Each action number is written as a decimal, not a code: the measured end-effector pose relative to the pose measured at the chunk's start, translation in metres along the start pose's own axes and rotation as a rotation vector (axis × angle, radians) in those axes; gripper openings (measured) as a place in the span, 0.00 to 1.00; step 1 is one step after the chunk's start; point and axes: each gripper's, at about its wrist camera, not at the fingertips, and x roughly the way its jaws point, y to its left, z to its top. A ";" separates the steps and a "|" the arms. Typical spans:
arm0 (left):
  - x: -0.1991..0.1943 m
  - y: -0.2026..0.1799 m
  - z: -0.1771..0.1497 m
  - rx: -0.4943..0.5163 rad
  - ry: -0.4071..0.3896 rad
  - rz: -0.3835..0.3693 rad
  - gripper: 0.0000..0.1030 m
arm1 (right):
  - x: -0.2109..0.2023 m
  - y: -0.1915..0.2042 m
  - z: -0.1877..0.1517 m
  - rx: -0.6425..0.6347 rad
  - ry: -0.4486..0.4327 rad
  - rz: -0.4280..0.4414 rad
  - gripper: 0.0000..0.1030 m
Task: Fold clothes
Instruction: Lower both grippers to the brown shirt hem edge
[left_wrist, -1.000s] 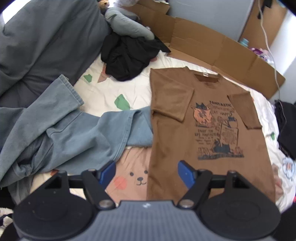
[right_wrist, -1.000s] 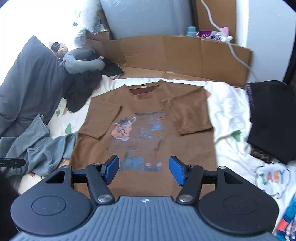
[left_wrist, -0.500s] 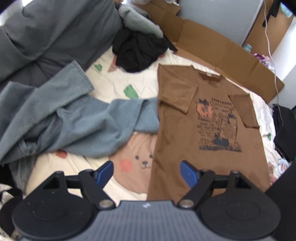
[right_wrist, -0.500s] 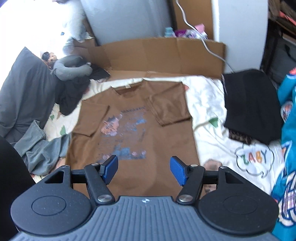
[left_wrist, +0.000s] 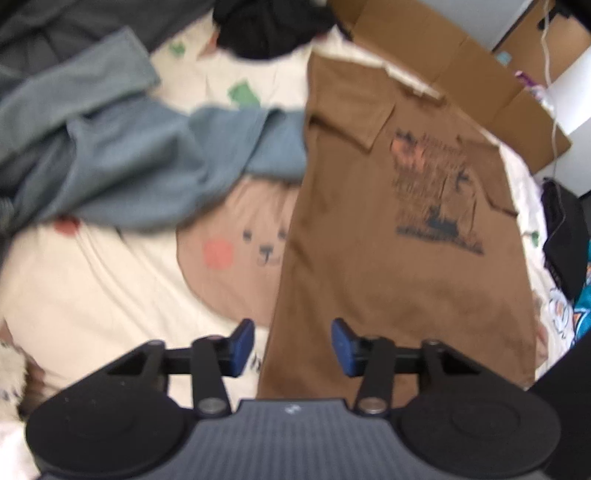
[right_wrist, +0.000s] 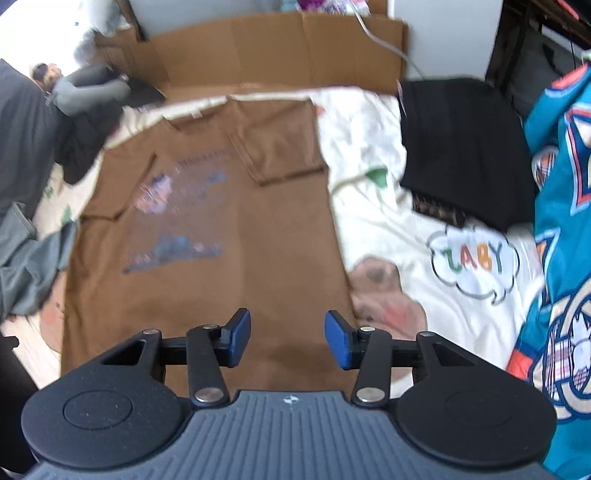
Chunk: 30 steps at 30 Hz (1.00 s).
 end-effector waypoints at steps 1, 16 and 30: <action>0.006 0.001 -0.004 -0.005 0.015 -0.001 0.41 | 0.005 -0.003 -0.003 0.003 0.016 -0.010 0.49; 0.096 0.042 -0.044 -0.162 0.192 0.018 0.19 | 0.048 -0.015 -0.021 0.010 0.131 -0.095 0.49; 0.102 0.042 -0.072 -0.152 0.183 0.016 0.21 | 0.037 -0.020 -0.016 0.002 0.137 -0.129 0.49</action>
